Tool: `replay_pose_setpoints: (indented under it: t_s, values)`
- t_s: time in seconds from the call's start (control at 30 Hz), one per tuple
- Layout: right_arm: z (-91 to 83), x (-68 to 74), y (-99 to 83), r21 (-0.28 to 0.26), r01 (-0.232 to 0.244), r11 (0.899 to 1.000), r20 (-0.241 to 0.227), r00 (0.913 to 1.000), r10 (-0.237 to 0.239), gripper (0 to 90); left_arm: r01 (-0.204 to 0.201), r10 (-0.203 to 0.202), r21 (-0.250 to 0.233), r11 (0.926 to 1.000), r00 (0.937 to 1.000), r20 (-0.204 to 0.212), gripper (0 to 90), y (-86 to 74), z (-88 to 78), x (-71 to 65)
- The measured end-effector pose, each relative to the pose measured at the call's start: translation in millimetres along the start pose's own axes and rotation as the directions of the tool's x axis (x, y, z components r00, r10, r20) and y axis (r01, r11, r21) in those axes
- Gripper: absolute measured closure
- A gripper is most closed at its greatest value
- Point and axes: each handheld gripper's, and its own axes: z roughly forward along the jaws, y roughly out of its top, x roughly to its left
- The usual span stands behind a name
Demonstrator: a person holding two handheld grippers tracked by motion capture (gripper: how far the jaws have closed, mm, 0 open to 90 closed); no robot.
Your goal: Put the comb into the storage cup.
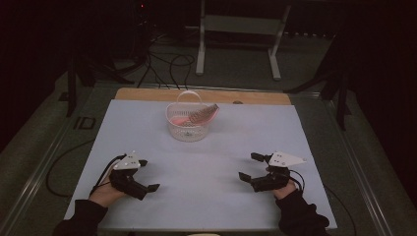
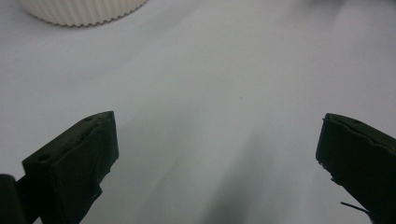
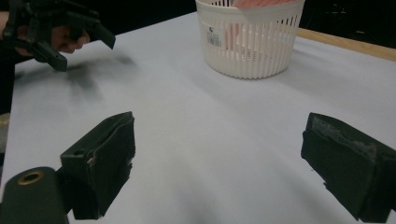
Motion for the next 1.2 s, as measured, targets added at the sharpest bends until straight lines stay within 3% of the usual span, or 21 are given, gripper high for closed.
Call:
replay_pose_setpoints:
  t_s: [0.37,0.73,1.2]
  values:
    - [0.6,-0.2,-0.3,0.004,0.001,1.000,0.002,1.0000,-0.001,9.6,0.055,-0.055,-0.013,0.9984,0.9984,-0.012,0.1,-18.8,-13.5,0.8]
    - [1.7,-1.0,-1.7,0.009,0.002,1.000,0.000,1.0000,-0.002,9.6,0.067,-0.068,-0.023,0.9975,0.9974,-0.025,0.2,-22.5,-16.1,-0.9]
    - [2.8,-1.7,-2.6,0.019,0.006,1.000,-0.001,1.0000,-0.006,9.6,0.066,-0.066,-0.023,0.9975,0.9978,-0.003,0.2,-23.3,-11.8,-2.1]
